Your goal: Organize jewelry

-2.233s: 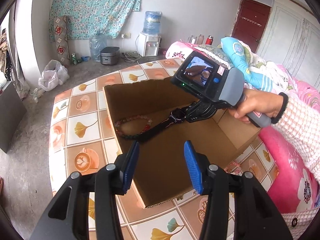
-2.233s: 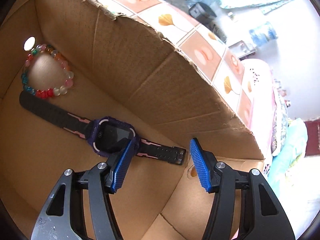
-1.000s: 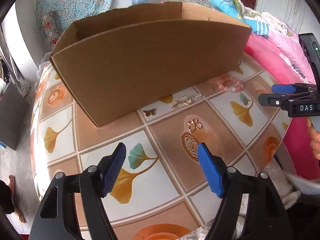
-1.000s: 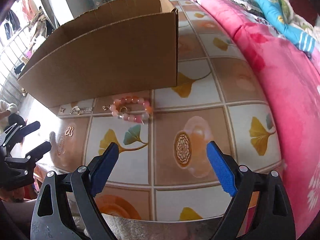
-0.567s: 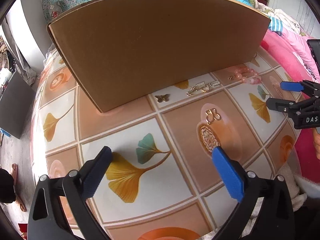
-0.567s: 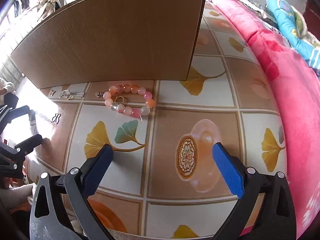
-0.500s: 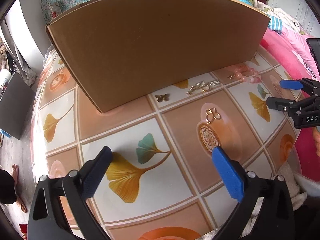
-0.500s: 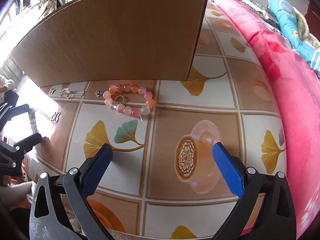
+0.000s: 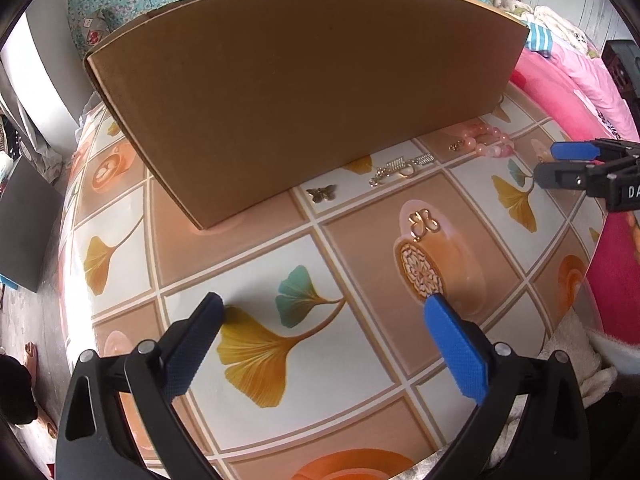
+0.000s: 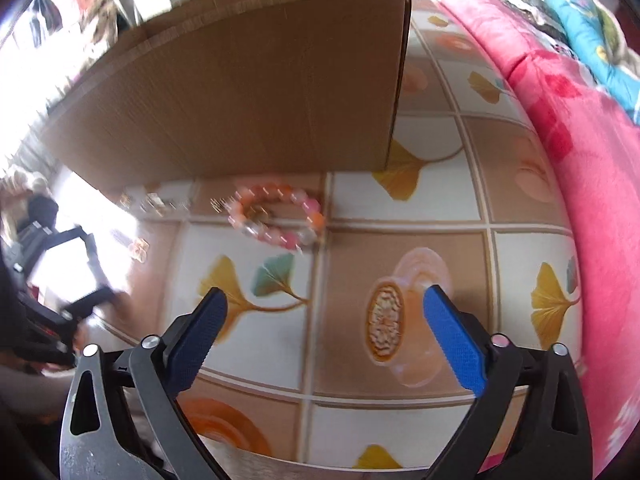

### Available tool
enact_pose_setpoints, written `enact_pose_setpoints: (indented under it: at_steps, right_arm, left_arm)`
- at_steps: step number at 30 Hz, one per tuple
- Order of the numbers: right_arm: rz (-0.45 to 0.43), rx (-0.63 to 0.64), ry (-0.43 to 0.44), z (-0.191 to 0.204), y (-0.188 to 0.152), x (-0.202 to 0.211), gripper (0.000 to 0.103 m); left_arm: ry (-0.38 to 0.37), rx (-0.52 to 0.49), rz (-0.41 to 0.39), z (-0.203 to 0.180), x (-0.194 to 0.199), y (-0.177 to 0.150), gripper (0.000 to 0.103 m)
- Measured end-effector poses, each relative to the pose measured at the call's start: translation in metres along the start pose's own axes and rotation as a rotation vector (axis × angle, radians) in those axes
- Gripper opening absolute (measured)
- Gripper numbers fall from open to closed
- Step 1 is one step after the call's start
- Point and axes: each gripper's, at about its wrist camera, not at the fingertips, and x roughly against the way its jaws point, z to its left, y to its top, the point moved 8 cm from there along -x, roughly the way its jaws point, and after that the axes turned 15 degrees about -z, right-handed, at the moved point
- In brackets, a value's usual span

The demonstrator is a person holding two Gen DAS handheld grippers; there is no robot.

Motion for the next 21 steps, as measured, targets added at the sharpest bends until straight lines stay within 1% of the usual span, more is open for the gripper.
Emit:
enact_pose_setpoints:
  at_steps: [2, 4, 5, 6, 7, 8, 9, 12, 13, 15, 18, 21]
  right_arm:
    - [-0.054, -0.017, 0.039, 0.010, 0.008, 0.005, 0.082]
    - [-0.095, -0.029, 0.099, 0.026, 0.013, 0.007, 0.077]
    - [-0.105, -0.031, 0.128, 0.033, 0.014, 0.007, 0.073]
    - [-0.113, -0.028, 0.164, 0.043, 0.015, 0.006, 0.071]
    - [-0.114, -0.026, 0.190, 0.052, 0.015, 0.004, 0.067]
    - [-0.109, -0.017, 0.220, 0.063, 0.014, 0.000, 0.061]
    - [-0.104, 0.002, 0.240, 0.072, 0.013, -0.003, 0.059]
    - [-0.102, 0.129, 0.269, 0.098, 0.010, -0.012, 0.053]
    - [-0.104, 0.179, 0.282, 0.106, 0.009, -0.014, 0.051]
    - [-0.111, 0.266, 0.294, 0.114, 0.009, -0.021, 0.050]
    - [-0.085, 0.334, 0.303, 0.116, 0.011, -0.034, 0.046]
    - [-0.066, 0.360, 0.316, 0.122, 0.011, -0.038, 0.042]
  left_arm:
    - [0.010, 0.028, -0.037, 0.010, 0.005, 0.004, 0.099]
    - [-0.004, 0.066, -0.065, 0.018, 0.009, 0.007, 0.098]
    - [0.001, 0.077, -0.077, 0.022, 0.011, 0.008, 0.097]
    - [0.007, 0.088, -0.094, 0.025, 0.012, 0.010, 0.095]
    - [0.007, 0.096, -0.103, 0.026, 0.013, 0.011, 0.092]
    - [0.006, 0.107, -0.112, 0.027, 0.014, 0.012, 0.090]
    - [0.005, 0.117, -0.119, 0.028, 0.013, 0.012, 0.088]
    - [-0.017, 0.143, -0.134, 0.027, 0.013, 0.012, 0.076]
    - [-0.023, 0.150, -0.140, 0.026, 0.013, 0.013, 0.074]
    - [-0.042, 0.163, -0.143, 0.024, 0.011, 0.012, 0.067]
    - [-0.038, 0.158, -0.143, 0.024, 0.010, 0.011, 0.062]
    - [-0.037, 0.151, -0.148, 0.024, 0.011, 0.011, 0.057]
